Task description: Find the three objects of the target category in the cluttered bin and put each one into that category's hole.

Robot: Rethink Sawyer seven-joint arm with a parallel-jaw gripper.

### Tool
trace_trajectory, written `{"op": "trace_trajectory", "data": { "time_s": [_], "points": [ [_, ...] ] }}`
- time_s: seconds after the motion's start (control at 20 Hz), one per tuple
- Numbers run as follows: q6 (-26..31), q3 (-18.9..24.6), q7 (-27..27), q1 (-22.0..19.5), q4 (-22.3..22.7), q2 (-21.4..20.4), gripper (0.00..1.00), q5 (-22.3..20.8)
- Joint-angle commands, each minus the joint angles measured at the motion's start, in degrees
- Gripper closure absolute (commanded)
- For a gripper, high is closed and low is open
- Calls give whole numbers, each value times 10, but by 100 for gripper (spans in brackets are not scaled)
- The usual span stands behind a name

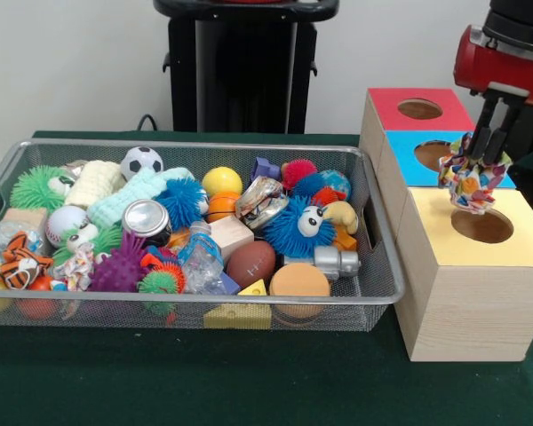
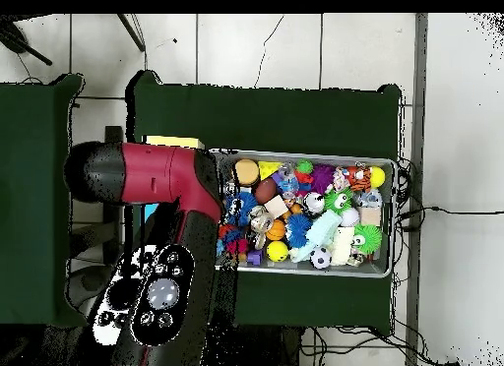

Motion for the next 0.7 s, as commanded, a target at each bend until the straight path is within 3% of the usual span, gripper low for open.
{"op": "trace_trajectory", "data": {
  "time_s": [0.05,0.7],
  "points": [
    [-4,51,107,-5,6,30,100,9],
    [-10,47,125,-1,-27,52,100,17]
  ]
}}
